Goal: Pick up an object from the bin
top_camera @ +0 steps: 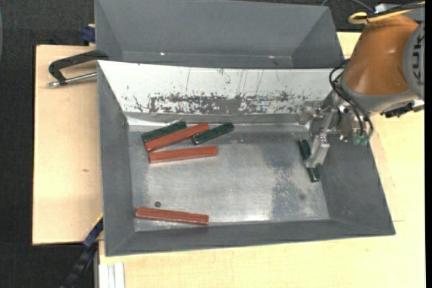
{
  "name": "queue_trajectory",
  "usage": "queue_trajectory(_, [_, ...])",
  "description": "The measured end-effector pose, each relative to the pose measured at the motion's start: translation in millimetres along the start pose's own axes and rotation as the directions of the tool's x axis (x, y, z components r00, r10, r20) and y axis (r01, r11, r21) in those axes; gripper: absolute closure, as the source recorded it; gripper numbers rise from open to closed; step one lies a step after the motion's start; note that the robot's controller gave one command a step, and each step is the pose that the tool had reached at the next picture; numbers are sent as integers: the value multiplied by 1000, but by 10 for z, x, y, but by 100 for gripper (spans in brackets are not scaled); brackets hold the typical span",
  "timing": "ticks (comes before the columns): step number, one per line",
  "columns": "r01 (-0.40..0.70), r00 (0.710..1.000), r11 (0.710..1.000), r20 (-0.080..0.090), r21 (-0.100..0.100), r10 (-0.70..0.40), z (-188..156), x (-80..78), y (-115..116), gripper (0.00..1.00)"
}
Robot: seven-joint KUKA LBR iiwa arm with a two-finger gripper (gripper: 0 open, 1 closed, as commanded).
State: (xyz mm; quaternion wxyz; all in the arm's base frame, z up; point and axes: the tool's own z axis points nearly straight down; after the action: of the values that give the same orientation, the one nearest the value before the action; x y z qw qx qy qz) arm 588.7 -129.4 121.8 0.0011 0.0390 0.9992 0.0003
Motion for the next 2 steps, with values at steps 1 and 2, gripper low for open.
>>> queue_trajectory(1, [43, 999, 999, 0, 0, -43, 499, 150, -134, 0])
queue_trajectory(2, [21, 1000, 1000, 0, -1, -21, 614, 165, -169, 0])
